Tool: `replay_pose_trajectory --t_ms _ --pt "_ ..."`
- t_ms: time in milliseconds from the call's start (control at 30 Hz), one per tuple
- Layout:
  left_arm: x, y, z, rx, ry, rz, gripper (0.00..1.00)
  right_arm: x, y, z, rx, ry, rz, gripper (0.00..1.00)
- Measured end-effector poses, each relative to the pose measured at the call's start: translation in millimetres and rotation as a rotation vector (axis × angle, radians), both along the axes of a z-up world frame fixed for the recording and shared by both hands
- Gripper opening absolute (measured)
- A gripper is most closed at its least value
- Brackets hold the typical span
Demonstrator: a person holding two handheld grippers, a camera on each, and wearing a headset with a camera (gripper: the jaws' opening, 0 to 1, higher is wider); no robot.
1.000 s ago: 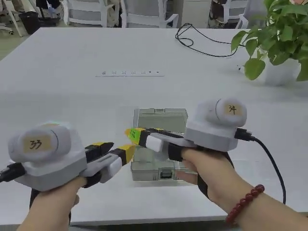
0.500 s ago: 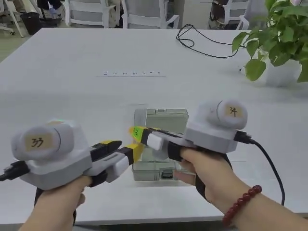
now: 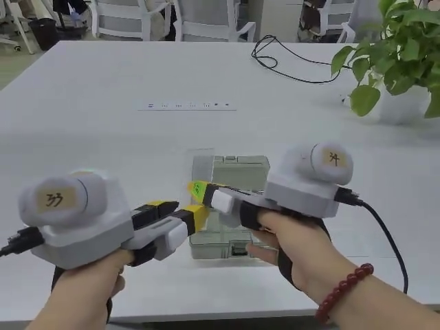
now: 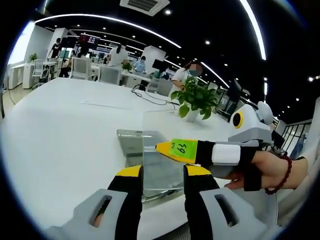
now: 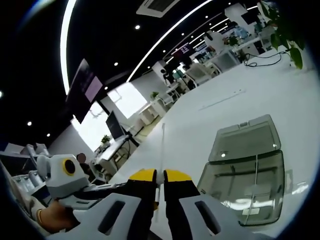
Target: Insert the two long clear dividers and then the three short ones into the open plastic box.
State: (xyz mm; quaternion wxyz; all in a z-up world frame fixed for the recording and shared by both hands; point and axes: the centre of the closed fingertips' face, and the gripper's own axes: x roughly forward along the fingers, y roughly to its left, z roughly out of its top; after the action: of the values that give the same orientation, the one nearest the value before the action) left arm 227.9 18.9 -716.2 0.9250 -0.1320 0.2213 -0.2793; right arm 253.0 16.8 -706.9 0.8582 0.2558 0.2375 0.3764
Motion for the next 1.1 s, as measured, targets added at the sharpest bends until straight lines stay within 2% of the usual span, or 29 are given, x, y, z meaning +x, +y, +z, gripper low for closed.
replay_pose_trajectory --t_ms 333,400,433,500,567,600,633,700,767,833,867,933,1033,1100 --pt "0.8 -0.8 -0.8 0.005 0.014 -0.002 0.31 0.1 0.5 0.6 -0.008 0.004 0.012 0.07" --pt "-0.1 -0.9 -2.7 0.058 0.001 -0.022 0.33 2.1 -1.6 0.8 -0.025 -0.008 0.011 0.07" --pt "-1.2 -0.2 -3.8 0.104 -0.01 -0.034 0.35 3.6 -3.6 0.5 -0.033 -0.004 0.007 0.07" --pt "-3.0 -0.4 -4.2 0.148 -0.023 -0.045 0.4 5.9 -7.2 0.8 -0.031 0.011 -0.002 0.07" --pt "-5.4 -1.7 -4.7 0.17 -0.031 -0.062 0.43 8.9 -12.9 -0.1 -0.032 0.047 -0.018 0.07" --pt "-6.0 -1.9 -5.3 0.18 -0.034 -0.067 0.44 8.3 -14.6 -1.4 -0.019 0.094 -0.032 0.07" --pt "-5.5 -0.6 -7.4 0.195 -0.031 -0.07 0.45 8.6 -18.1 -4.8 -0.034 0.131 -0.033 0.07" --pt "-6.0 -1.4 -8.5 0.208 -0.035 -0.082 0.48 12.2 -23.1 -7.8 -0.06 0.142 -0.045 0.06" --pt "-6.6 -2.0 -8.2 0.239 -0.055 -0.095 0.52 12.3 -27.2 -10.7 -0.054 0.205 -0.063 0.06" --pt "-8.0 -3.0 -9.8 0.271 -0.064 -0.112 0.56 14.2 -31.3 -13.0 -0.071 0.228 -0.068 0.06" --pt "-8.5 -4.3 -10.4 0.275 -0.069 -0.121 0.59 12.4 -33.9 -17.4 -0.096 0.266 -0.073 0.06" --pt "-8.8 -5.4 -10.7 0.278 -0.073 -0.133 0.61 14.3 -35.2 -18.8 -0.118 0.277 -0.073 0.06" --pt "-10.1 -6.3 -12.1 0.318 -0.098 -0.156 0.65 13.8 -38.2 -24.0 -0.152 0.324 -0.07 0.06" --pt "-10.2 -6.6 -12.5 0.319 -0.104 -0.164 0.68 15.1 -40.0 -26.1 -0.168 0.342 -0.076 0.06"
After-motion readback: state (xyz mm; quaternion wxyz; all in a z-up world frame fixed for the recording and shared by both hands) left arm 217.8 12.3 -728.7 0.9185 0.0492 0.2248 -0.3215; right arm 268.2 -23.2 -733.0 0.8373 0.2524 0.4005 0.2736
